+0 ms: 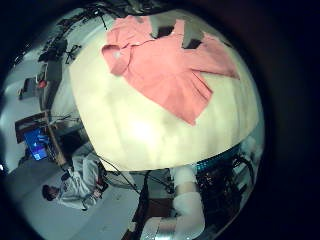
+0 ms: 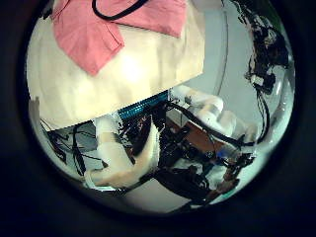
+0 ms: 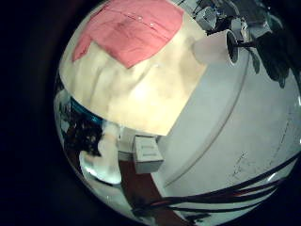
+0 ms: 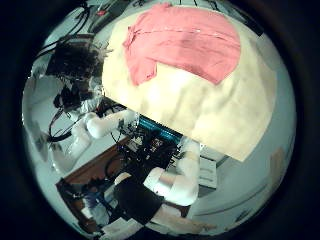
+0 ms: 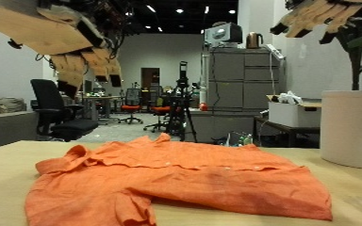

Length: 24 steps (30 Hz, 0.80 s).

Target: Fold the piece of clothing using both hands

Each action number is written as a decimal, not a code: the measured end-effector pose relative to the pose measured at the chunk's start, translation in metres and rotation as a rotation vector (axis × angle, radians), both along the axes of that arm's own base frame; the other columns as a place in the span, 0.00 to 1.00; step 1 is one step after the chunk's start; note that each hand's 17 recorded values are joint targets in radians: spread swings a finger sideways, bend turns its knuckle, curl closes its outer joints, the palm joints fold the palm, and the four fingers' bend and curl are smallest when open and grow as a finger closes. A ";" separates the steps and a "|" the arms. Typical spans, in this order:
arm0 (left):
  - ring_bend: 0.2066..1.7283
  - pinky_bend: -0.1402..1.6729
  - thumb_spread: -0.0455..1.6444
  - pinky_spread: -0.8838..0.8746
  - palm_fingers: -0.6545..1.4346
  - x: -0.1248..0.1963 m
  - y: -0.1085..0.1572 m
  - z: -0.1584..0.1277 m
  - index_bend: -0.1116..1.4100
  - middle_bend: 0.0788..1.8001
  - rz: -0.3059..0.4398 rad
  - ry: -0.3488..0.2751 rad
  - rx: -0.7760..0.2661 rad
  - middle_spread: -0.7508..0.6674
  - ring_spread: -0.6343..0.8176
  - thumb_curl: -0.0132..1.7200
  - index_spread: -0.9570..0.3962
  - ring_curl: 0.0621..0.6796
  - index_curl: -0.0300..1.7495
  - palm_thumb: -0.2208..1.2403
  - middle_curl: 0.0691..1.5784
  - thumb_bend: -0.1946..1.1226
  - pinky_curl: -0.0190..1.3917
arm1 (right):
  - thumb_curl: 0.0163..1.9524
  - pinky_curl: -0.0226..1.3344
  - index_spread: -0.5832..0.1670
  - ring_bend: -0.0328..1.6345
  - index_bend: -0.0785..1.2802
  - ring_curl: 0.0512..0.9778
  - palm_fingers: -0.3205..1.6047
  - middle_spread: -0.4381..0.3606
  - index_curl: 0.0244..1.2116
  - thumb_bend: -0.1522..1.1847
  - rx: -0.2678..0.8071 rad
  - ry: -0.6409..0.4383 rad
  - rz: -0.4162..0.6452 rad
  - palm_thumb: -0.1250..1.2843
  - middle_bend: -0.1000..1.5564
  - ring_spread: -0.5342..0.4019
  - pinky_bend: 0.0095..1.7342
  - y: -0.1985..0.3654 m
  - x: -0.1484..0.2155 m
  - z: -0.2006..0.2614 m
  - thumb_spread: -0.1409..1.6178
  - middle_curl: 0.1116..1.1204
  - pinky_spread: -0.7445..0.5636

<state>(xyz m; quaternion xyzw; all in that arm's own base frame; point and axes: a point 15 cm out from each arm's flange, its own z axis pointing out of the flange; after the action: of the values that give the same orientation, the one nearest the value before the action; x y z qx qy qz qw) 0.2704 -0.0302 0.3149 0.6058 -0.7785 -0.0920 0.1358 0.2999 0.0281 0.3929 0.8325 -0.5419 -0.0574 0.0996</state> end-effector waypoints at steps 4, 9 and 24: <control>0.14 0.22 0.67 0.78 0.30 0.003 -0.009 0.003 0.17 0.06 -0.004 -0.005 -0.025 0.78 0.80 0.17 0.83 0.27 0.16 0.37 0.15 0.13 0.24 | 0.11 0.25 0.37 0.16 0.18 0.23 0.25 0.63 0.22 0.10 -0.002 0.018 -0.009 0.13 0.18 0.77 0.15 -0.005 0.003 -0.005 0.72 0.22 0.79; 0.14 0.22 0.68 0.78 0.30 0.004 -0.012 0.004 0.17 0.06 -0.007 0.007 -0.033 0.77 0.79 0.17 0.83 0.28 0.16 0.38 0.15 0.13 0.24 | 0.11 0.25 0.37 0.16 0.18 0.23 0.25 0.63 0.22 0.10 -0.007 0.062 -0.016 0.13 0.18 0.76 0.15 -0.007 0.002 -0.012 0.71 0.22 0.79; 0.15 0.22 0.69 0.77 0.31 -0.015 0.002 -0.071 0.18 0.07 -0.019 0.058 0.034 0.72 0.78 0.17 0.83 0.28 0.17 0.42 0.16 0.13 0.25 | 0.11 0.25 0.39 0.15 0.18 0.23 0.24 0.64 0.23 0.10 0.005 0.141 -0.028 0.13 0.18 0.77 0.15 0.002 0.018 -0.034 0.76 0.22 0.78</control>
<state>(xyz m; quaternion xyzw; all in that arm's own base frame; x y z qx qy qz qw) 0.2557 -0.0279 0.2441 0.5977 -0.7783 -0.1243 0.1471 0.3179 0.0303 0.3593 0.8189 -0.5451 -0.1187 0.1347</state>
